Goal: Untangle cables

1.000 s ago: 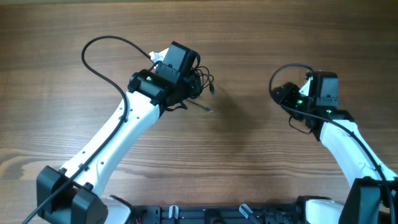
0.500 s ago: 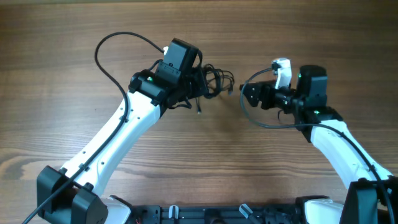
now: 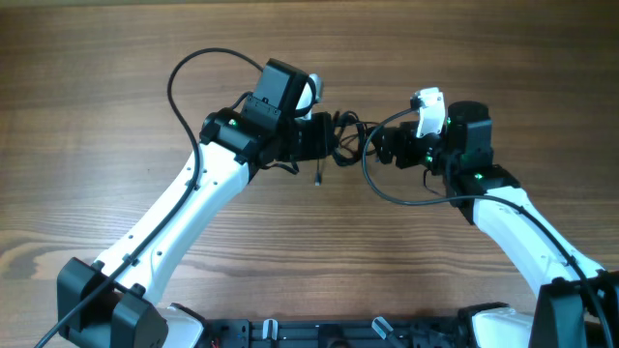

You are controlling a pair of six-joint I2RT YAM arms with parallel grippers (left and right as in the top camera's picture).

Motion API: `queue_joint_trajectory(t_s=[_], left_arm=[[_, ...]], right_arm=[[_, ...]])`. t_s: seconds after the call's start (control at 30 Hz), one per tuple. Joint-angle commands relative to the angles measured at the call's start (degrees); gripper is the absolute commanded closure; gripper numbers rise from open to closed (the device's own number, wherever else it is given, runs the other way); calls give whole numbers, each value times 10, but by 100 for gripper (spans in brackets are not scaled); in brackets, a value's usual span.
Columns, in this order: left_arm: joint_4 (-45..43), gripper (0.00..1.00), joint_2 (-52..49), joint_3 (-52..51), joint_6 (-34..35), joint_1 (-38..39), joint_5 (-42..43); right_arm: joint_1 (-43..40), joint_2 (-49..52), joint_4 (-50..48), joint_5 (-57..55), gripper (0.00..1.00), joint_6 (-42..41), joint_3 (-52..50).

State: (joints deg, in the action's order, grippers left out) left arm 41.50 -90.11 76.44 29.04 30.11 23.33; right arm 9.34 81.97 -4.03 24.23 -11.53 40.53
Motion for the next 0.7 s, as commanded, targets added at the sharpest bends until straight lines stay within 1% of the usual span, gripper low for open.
queue_joint_trajectory(t_s=[0.0,0.03,0.07,0.1,0.13,0.17,0.23,0.27,0.4,0.47,0.53,0.6,0.67], left_arm=[[-2,96,14,3,-106,2,141],[1,96,14,3,-114,2,160],[9,96,14,3,-120,2,163],[19,96,14,3,-124,2,163],[30,96,14,3,-124,1,162],[44,96,14,3,-126,1,162],[65,96,14,3,-155,1,163],[78,96,14,3,-169,1,163],[83,96,14,3,-168,1,134],[78,96,14,3,-165,-3,111],[68,96,14,3,-143,-10,92],[54,96,14,3,-96,-20,62],[32,96,14,3,-75,-24,57]], right_arm=[[2,18,-36,-99,14,-74,-2],[1,21,-43,-138,12,-105,-2],[-1,24,-39,-196,8,-157,-2],[-5,25,-33,-222,2,-185,-2],[-12,26,-26,-246,1,-211,-2],[-32,28,-20,-251,0,-219,-2],[-64,28,-12,-251,0,-225,-2],[-94,28,1,-250,0,-233,-2],[-179,28,46,-250,1,-236,-2],[-213,28,64,-243,1,-258,-2],[-233,28,71,-229,1,-266,-2],[-237,28,73,-210,0,-264,-2],[-237,28,70,-152,0,-256,-2]])
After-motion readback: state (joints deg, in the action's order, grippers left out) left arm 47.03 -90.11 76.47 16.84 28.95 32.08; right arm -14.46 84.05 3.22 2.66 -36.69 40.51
